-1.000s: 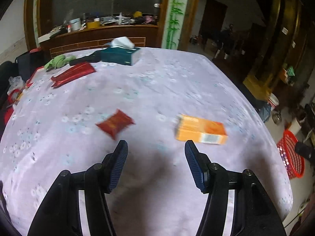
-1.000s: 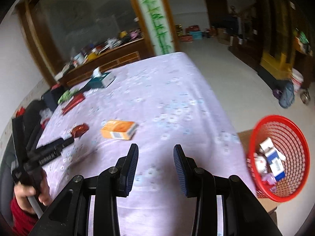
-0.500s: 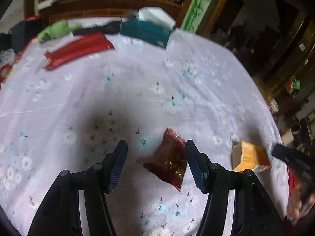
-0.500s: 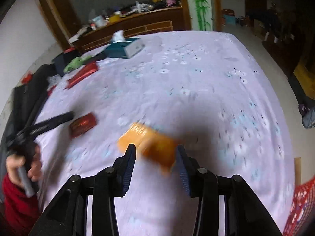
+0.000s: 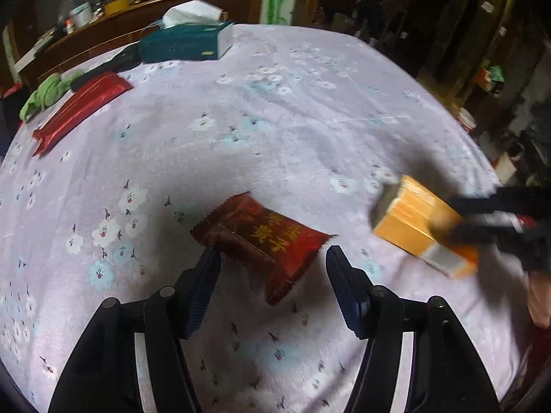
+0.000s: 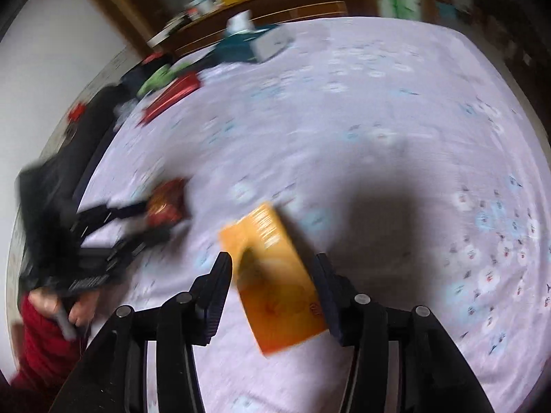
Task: Collect trash
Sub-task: 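Grasp the red snack wrapper with the left tool while the right tool grasps the orange box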
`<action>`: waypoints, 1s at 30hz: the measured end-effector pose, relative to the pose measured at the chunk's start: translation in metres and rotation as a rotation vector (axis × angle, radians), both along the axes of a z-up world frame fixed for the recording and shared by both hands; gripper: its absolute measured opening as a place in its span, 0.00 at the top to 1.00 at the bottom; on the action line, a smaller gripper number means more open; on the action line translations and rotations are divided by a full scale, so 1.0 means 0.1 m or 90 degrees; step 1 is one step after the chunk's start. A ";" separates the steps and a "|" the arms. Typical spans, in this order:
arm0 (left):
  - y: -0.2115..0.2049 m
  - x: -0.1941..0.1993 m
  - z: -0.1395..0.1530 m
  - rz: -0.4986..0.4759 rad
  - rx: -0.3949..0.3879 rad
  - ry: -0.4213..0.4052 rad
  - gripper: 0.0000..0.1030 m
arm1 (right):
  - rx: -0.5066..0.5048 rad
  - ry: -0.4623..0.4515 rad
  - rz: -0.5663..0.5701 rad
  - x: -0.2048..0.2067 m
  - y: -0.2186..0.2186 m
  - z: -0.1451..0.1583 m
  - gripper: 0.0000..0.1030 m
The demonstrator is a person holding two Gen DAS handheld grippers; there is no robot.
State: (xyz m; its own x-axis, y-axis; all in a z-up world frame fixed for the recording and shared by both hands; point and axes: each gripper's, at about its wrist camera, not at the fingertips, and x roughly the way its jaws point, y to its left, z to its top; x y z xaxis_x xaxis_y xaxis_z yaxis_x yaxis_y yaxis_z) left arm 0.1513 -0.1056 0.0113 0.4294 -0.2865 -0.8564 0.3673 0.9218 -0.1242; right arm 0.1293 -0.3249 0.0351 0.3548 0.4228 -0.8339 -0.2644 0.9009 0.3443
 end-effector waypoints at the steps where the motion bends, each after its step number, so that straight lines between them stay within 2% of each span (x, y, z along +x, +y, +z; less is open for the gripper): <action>1: 0.02 0.04 -0.03 0.012 -0.004 0.006 0.40 | -0.019 -0.004 0.012 -0.05 0.07 0.00 0.49; 4: 0.11 0.08 -0.01 0.046 -0.025 0.001 0.40 | -0.080 -0.019 0.039 -0.16 0.24 -0.05 0.49; 9: 0.16 0.10 -0.01 0.075 -0.007 -0.015 0.82 | -0.164 -0.035 0.043 -0.27 0.41 -0.16 0.49; 11: 0.19 0.09 -0.02 0.077 -0.022 -0.006 0.93 | -0.176 -0.034 0.028 -0.27 0.41 -0.19 0.51; 17: 0.19 0.00 0.06 0.080 -0.038 -0.027 0.95 | -0.171 -0.070 -0.020 -0.50 0.32 -0.04 0.52; 20: 0.12 -0.09 0.17 0.070 -0.026 -0.052 0.95 | -0.158 -0.088 -0.040 -0.65 0.25 0.09 0.52; 26: -0.29 -0.40 0.57 -0.010 -0.053 -0.101 0.95 | -0.096 -0.121 -0.112 -1.09 -0.14 0.42 0.51; 30: -0.44 -0.46 0.71 -0.039 -0.071 -0.095 0.93 | -0.085 -0.142 -0.171 -1.40 -0.53 0.59 0.51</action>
State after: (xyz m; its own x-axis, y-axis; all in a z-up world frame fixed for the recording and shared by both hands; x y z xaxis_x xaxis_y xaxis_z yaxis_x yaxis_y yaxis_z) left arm 0.1048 -0.1496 0.0819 0.5278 -0.4065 -0.7458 0.4449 0.8802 -0.1650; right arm -0.0108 -0.3775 0.0946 0.6180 0.1821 -0.7648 -0.0674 0.9815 0.1792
